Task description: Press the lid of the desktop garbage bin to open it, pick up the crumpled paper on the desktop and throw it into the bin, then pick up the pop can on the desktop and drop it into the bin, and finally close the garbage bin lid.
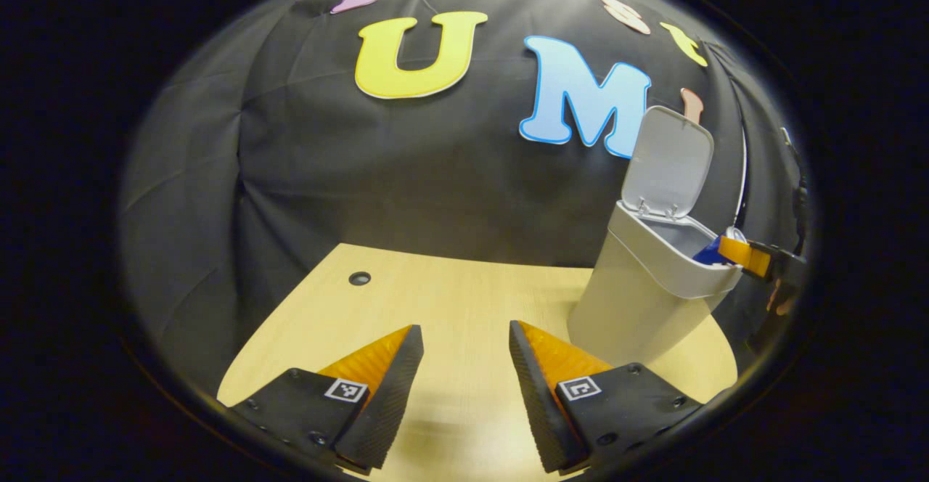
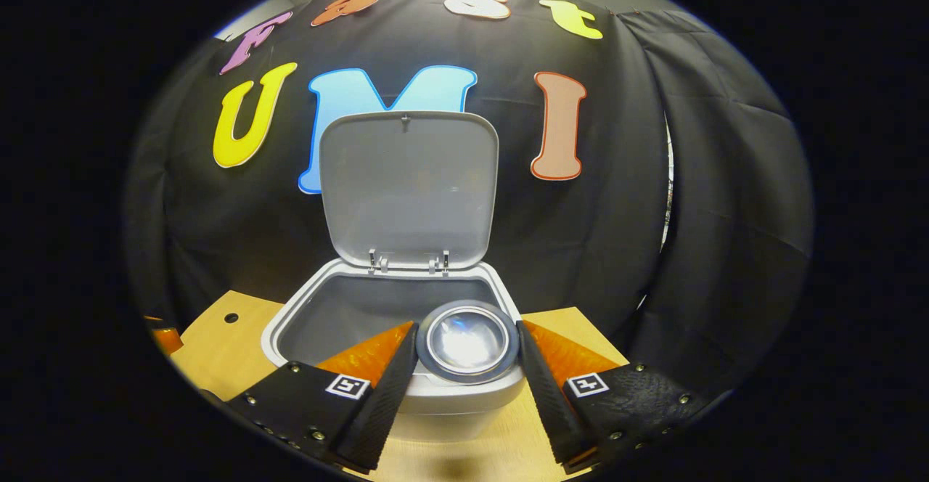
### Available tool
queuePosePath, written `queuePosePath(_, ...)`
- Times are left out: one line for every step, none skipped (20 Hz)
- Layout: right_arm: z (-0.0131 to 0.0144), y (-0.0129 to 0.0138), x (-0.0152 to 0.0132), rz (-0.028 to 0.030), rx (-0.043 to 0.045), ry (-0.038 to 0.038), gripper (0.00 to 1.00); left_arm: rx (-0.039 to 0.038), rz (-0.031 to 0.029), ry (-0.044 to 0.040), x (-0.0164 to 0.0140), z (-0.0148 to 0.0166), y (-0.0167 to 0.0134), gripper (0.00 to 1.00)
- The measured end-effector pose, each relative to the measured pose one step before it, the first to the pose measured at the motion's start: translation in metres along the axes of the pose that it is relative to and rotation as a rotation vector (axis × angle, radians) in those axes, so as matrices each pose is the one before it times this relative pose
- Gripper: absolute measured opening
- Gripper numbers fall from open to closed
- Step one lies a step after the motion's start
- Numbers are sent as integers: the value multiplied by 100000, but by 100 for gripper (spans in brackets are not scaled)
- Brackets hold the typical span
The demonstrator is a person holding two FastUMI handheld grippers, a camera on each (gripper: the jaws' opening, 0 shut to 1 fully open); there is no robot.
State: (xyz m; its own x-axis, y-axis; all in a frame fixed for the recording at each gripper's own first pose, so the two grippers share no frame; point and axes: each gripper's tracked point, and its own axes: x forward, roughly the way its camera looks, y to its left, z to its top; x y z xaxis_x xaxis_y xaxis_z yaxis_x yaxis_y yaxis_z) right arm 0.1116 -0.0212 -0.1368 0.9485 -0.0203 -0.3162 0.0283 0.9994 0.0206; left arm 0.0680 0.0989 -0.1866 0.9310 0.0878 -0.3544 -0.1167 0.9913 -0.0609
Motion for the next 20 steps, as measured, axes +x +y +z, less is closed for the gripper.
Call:
queuePosePath(-204, 115, 71, 239, -47, 367, 83, -26, -19, 71, 35, -41, -65, 79)
queuePosePath(53, 46, 44, 168, -504, -183, 83, 30, 56, 108, -54, -35, -5, 79)
queuePosePath(-85, 17, 119, -70, -830, 73, 83, 55, -50, 113, 102, -54, -34, 79)
queuePosePath(-29, 143, -5, 276, -1027, -120, 83, 27, 40, 113, -75, 10, 10, 79)
queuePosePath(-30, 52, -3, 468, -772, -1, 83, -108, 14, 131, 55, -69, 32, 79)
queuePosePath(70, -6, -41, -9, 180, -101, 84, -175, 61, 141, -15, -2, -2, 79)
queuePosePath(7, -41, 70, 142, 538, -115, 84, -167, 63, 192, 0, -105, 9, 79)
queuePosePath(32, 55, 41, 99, 101, -81, 85, -257, 33, 216, -13, -91, 36, 81)
queuePosePath(-45, -42, -8, 110, -199, -66, 85, -308, -56, 204, -9, -91, -37, 81)
queuePosePath(33, 3, 24, 18, 20, -49, 85, -195, -11, 124, -14, -17, 33, 79)
queuePosePath(3, 39, -22, 51, 107, 28, 85, 40, 165, 65, -4, -88, 16, 80)
queuePosePath(26, 26, 6, -10, -89, 9, 85, 66, 47, 168, -29, -99, -22, 82)
queuePosePath(-41, -49, 13, 19, 41, -42, 85, -30, -66, 73, -65, -54, 5, 79)
queuePosePath(24, 10, -47, 57, 45, 1, 85, 12, 79, 17, -91, -8, -8, 79)
queuePosePath(-23, 2, 18, 6, 20, -37, 85, -104, -2, 25, 39, -54, 34, 79)
queuePosePath(11, 36, 30, -4, 43, 3, 85, -161, 17, 19, 2, -33, 44, 79)
queuePosePath(-17, -18, 1, 10, -7, 30, 85, -31, 72, 53, -24, -18, -37, 79)
queuePosePath(10, 25, -8, -21, -5, -27, 85, -6, 21, -15, -82, -11, 60, 79)
queuePosePath(4, -2, -13, -11, 19, -42, 85, 57, 93, -4, 102, -2, 60, 79)
queuePosePath(11, -35, -61, -16, 9, -72, 85, 91, 64, -32, -53, 3, 27, 79)
